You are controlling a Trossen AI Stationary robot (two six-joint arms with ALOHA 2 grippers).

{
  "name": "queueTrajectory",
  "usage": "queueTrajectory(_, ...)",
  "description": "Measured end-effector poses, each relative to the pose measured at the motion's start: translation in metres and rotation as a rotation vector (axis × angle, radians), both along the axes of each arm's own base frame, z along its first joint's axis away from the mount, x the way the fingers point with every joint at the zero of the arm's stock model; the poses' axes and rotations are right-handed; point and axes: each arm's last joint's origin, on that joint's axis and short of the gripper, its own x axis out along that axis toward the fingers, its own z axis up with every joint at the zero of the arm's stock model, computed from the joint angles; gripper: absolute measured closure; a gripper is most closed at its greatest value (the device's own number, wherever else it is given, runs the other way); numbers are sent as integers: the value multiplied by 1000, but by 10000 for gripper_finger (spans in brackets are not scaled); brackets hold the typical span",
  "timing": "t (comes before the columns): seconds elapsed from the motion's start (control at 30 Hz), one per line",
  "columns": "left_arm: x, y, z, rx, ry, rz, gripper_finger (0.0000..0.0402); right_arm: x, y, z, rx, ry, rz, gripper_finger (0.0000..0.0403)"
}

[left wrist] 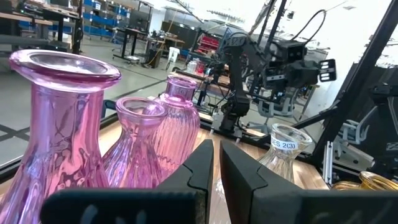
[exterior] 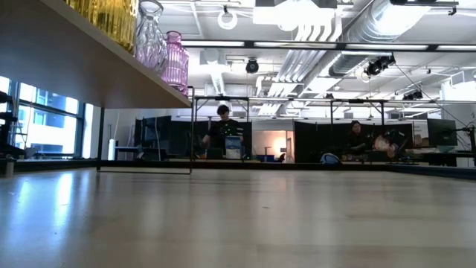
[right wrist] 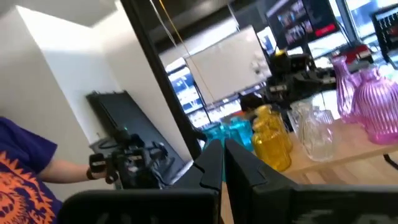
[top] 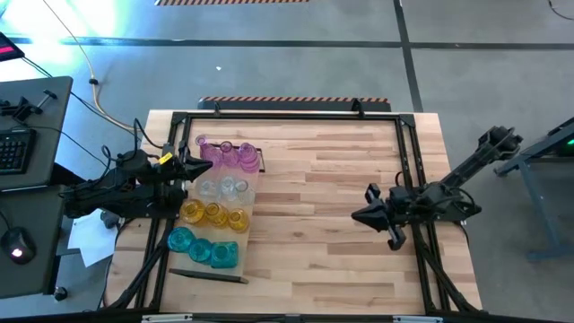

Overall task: Sort vases onto shelf
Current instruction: Return to Home Position

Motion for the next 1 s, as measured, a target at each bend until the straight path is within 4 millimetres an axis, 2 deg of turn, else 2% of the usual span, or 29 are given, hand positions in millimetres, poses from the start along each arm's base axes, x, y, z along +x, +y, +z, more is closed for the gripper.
queueTrajectory(0.5, 0, 0, 0, 0, 0, 0, 381, -16, -12, -34, -49, -45, -7, 402)
queueTrajectory(0.7, 0, 0, 0, 0, 0, 0, 381, -28, -18, -56, -37, -101, 86, 402)
queueTrajectory(1.0, 0, 0, 0, 0, 0, 0, 381, -36, -18, -73, -175, -138, 227, 402)
